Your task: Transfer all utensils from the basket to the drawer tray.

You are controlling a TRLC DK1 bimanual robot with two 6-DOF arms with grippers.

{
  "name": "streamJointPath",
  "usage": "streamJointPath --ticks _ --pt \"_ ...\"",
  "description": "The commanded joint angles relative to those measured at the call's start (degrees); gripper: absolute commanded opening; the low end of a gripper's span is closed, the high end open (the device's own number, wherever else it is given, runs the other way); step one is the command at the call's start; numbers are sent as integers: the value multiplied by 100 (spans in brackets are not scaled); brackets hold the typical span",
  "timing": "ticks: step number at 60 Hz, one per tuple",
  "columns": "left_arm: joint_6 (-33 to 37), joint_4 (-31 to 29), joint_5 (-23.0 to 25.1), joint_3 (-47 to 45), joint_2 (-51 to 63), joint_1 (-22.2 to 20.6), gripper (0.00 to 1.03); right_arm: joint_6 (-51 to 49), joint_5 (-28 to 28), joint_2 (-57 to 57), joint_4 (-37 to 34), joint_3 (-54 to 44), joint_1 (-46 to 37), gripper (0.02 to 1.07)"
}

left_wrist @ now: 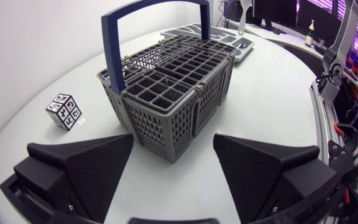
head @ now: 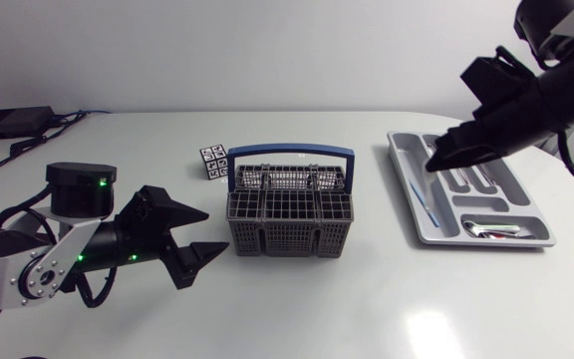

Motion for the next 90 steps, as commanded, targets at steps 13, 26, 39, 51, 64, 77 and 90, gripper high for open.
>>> streamJointPath --ticks 13,26,39,51,64,77,90 --pt "23 -162 18 -37 -222 58 90 -1069 1793 406 1627 -1289 -1565 8" --pt "31 -206 18 -54 -266 49 90 -1324 2505 1197 2831 -1596 -1916 8" --pt "67 -285 18 -98 -398 120 90 -1306 2900 1883 3561 -1737 -1890 13" --pt "67 -302 18 -107 -407 111 90 -1122 2979 2015 3745 -1922 -1573 53" --pt "67 -373 0 -98 -495 164 93 -1148 2926 1443 3824 -2097 -1398 103" --pt "67 -443 -263 -98 -732 199 96 -1166 2452 380 3991 -2379 -1204 103" --pt "102 -803 -518 -81 -1356 392 96 -955 1889 -437 3701 -2431 -1143 103"
